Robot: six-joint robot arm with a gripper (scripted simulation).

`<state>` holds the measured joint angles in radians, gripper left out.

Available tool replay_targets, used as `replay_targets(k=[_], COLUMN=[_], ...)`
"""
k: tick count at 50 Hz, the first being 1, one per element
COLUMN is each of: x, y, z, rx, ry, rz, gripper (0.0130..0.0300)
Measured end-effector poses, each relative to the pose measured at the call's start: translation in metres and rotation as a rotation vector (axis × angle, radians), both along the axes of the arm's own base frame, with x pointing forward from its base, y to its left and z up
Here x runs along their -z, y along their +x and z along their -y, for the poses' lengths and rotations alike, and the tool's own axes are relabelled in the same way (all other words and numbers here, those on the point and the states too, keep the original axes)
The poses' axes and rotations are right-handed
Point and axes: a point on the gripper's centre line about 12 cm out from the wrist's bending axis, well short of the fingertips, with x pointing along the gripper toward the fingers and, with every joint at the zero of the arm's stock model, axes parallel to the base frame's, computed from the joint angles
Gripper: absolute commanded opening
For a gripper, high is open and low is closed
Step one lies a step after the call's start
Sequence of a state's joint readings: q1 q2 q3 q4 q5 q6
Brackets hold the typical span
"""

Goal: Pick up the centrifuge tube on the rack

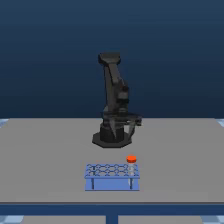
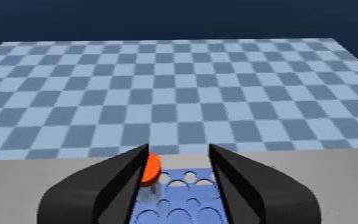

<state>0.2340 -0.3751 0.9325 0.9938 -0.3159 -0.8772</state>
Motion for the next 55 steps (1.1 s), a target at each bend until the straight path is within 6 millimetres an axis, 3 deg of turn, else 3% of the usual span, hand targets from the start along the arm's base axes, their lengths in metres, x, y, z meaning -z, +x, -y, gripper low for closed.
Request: replay_targets(k=[26,55], x=[0.018,0.026], y=[0.036,0.047], z=[-0.024,-0.032], rx=[-0.025,-0.045], ry=[0.016,0.015], rz=[-0.124,-0.164], gripper=[0.03,0.03])
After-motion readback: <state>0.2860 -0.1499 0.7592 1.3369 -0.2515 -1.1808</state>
